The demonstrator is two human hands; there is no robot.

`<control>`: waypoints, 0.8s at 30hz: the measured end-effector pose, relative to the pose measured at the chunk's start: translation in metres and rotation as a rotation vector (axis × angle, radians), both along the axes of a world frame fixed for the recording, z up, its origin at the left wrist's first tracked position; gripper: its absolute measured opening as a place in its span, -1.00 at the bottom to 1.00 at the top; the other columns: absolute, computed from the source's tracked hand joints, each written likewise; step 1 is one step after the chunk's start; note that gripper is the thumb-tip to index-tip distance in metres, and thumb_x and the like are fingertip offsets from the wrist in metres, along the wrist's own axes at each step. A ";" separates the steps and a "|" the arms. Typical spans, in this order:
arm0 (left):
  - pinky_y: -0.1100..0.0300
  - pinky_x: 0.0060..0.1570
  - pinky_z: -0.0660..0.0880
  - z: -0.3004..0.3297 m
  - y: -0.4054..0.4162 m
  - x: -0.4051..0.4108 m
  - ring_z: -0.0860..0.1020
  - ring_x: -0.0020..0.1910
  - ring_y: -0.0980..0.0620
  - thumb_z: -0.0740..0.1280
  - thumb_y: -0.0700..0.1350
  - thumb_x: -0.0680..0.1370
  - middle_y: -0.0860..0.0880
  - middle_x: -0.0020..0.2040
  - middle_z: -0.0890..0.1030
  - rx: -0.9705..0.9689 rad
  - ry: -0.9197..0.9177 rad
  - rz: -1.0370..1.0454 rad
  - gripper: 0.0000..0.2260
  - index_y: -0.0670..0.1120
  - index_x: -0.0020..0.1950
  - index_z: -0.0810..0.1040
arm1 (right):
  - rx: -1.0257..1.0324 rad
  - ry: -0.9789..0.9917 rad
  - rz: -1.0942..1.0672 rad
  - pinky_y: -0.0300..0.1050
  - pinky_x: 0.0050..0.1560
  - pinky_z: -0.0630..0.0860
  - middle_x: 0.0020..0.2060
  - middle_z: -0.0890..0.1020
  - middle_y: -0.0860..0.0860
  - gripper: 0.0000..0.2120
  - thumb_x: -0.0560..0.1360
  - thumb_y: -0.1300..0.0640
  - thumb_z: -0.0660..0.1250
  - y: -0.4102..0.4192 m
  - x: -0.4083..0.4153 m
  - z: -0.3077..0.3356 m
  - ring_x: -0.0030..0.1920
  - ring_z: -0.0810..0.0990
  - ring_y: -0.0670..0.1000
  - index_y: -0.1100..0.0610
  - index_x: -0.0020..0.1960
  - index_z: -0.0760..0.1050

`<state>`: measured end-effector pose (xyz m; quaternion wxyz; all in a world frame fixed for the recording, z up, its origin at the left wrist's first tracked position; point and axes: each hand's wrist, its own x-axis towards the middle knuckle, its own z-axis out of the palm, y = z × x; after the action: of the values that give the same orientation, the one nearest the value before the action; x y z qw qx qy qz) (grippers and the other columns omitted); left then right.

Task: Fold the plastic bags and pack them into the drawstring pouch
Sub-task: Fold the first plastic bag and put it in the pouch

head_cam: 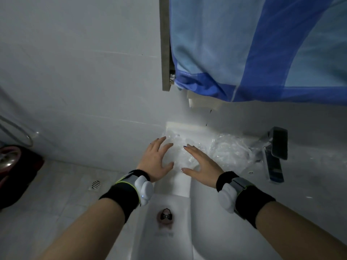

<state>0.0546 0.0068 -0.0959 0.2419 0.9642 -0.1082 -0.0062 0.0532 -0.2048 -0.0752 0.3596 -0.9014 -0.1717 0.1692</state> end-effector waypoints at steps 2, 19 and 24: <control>-0.03 0.43 0.17 -0.007 0.001 0.002 0.19 0.47 -0.22 0.10 0.23 0.35 -0.20 0.49 0.21 -0.002 0.030 0.032 -0.32 -0.03 0.42 0.34 | -0.015 -0.001 -0.001 -0.31 0.40 -0.04 0.51 0.08 -0.21 -0.33 0.47 -0.06 0.34 -0.002 0.002 -0.011 0.49 -0.04 -0.24 -0.12 0.49 0.10; 0.06 0.48 0.06 -0.024 -0.004 0.006 0.13 0.50 -0.07 0.00 0.29 0.30 -0.10 0.52 0.19 -0.113 0.180 0.111 -0.18 -0.04 0.51 0.17 | 0.021 0.121 -0.072 -0.26 0.43 -0.02 0.51 0.03 -0.23 -0.35 0.50 -0.04 0.30 -0.010 -0.003 -0.055 0.51 -0.05 -0.20 -0.10 0.50 0.09; 0.06 0.49 0.06 -0.019 -0.008 0.003 0.15 0.50 -0.04 0.14 0.14 0.43 -0.09 0.51 0.23 -0.187 0.136 0.092 -0.34 -0.09 0.50 0.18 | 0.045 0.127 -0.087 -0.27 0.42 -0.01 0.50 0.05 -0.23 -0.36 0.50 -0.04 0.31 -0.010 -0.005 -0.048 0.50 -0.02 -0.20 -0.12 0.49 0.11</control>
<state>0.0577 -0.0011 -0.1150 0.3375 0.9388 -0.0473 -0.0501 0.0485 -0.2149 -0.1227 0.3970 -0.8872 -0.1133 0.2062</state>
